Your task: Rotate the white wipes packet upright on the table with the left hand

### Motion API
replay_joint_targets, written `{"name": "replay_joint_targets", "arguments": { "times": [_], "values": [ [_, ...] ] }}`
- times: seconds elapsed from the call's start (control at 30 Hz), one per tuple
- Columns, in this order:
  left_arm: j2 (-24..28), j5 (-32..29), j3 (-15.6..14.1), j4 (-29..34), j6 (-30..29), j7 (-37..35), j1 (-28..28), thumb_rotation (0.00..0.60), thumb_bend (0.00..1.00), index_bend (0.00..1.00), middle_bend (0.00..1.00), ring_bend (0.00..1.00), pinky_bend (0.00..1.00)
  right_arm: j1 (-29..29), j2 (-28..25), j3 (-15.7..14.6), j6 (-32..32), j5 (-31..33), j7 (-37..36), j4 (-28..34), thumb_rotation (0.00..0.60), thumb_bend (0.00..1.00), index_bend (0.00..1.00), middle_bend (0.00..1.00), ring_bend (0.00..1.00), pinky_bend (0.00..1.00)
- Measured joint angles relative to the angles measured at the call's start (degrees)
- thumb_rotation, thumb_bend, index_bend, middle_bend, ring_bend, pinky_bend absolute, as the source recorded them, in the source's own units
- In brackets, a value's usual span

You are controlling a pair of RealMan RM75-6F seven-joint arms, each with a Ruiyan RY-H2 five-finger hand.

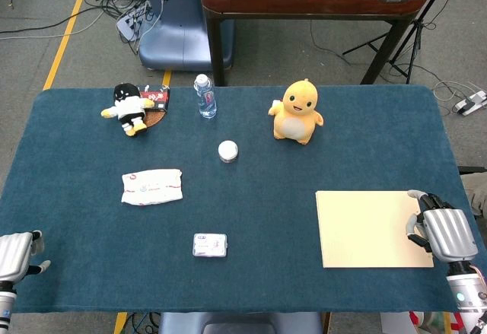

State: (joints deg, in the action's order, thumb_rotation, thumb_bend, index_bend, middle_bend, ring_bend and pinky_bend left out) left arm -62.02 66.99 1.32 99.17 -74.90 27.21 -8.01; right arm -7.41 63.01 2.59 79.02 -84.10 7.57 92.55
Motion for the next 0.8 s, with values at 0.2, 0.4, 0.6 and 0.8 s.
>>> {"name": "replay_joint_targets", "arguments": {
  "times": [0.2, 0.4, 0.6, 0.8],
  "values": [
    [-0.6, 0.3, -0.8, -0.4, -0.5, 1.9, -0.1, 0.600, 0.03, 0.59, 0.56, 0.49, 0.74, 0.0, -0.1, 0.1, 0.9, -1.0, -1.0, 0.4, 0.600, 0.22, 0.29, 0.28, 0.24, 0.50],
    [-1.7, 4.1, -1.6, -1.2, -0.2, 0.5, -0.5, 0.600, 0.03, 0.35, 0.36, 0.27, 0.39, 0.5, -1.3, -0.2, 1.4, -1.3, -3.0, 1.2, 0.600, 0.21, 0.29, 0.29, 0.24, 0.50],
    [-5.0, 6.8, -1.8, -3.4, 0.6, -2.8, -1.3, 0.600, 0.03, 0.15, 0.00, 0.00, 0.00, 1.8, -1.6, -0.1, 4.0, -1.6, -2.7, 1.7, 0.600, 0.21, 0.29, 0.29, 0.24, 0.50],
    [-8.6, 9.2, -1.2, -8.1, 2.5, -4.1, -3.6, 0.600, 0.03, 0.12, 0.00, 0.00, 0.00, 2.7, -2.3, 0.2, 5.7, -1.9, -4.7, 1.9, 0.600, 0.21, 0.29, 0.30, 0.24, 0.50]
  ]
}}
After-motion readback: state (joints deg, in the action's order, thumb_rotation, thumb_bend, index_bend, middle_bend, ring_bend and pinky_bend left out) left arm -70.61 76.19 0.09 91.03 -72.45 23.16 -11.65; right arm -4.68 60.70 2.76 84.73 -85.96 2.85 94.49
